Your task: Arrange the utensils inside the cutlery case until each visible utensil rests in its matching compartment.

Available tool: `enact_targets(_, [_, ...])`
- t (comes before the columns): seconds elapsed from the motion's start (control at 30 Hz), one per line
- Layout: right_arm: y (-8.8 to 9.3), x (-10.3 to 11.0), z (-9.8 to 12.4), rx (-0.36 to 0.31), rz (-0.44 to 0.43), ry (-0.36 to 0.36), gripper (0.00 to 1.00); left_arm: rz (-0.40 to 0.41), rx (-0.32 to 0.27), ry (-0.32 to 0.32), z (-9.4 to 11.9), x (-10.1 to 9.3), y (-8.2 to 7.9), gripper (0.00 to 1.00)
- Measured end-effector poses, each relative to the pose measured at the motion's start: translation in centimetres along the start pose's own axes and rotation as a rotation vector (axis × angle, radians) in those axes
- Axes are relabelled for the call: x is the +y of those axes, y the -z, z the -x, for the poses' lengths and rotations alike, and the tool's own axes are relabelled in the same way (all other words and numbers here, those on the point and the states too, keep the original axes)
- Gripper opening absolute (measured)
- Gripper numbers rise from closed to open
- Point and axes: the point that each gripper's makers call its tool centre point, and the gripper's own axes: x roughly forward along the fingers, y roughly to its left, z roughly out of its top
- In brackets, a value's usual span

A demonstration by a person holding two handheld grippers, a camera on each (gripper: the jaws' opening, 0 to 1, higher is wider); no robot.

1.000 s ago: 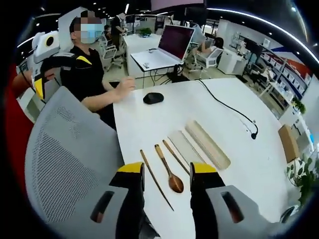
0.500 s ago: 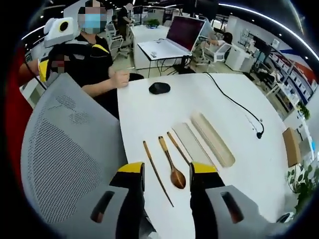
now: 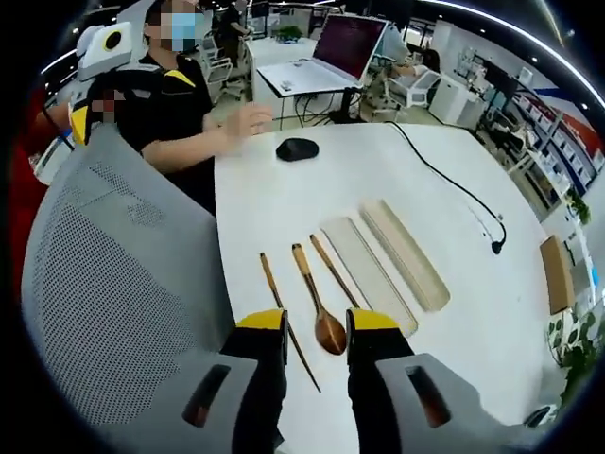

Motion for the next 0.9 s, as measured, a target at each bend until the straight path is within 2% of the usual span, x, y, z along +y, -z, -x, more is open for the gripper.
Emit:
enact_targets(0.13, [0.4,-0.2,-1.0,0.044,0.058,-0.01,0.22,-0.022,0.027,-0.008,-0.2,0.4,0.5,0.87])
enact_targets(0.3, [-0.4,0.2,-2.0,0.016,0.071,-0.047,0.23,-0.017,0.021,-0.032,0.2,0.5,0.4,0.86])
enact_targets(0.43, [-0.2,0.2,-3.2,0.049,0.088,-0.061,0.22,-0.006,0.033,-0.051,0.8,0.8,0.9,0.86])
enact_targets(0.53, [-0.6,1.0,-4.1,0.043,0.101,-0.095,0.21,0.007,0.036,-0.063,1.2,1.1,1.3,0.85])
enact_targets(0.7, [0.6,2.3,-5.9,0.089,0.156,-0.124,0.21,0.013,0.047,-0.078,1.6,1.5,1.9,0.84])
enact_targets(0.9, [1.7,3.5,-7.5,0.114,0.135,-0.163,0.19,0.025,0.052,-0.12,2.1,2.3,2.2,0.83])
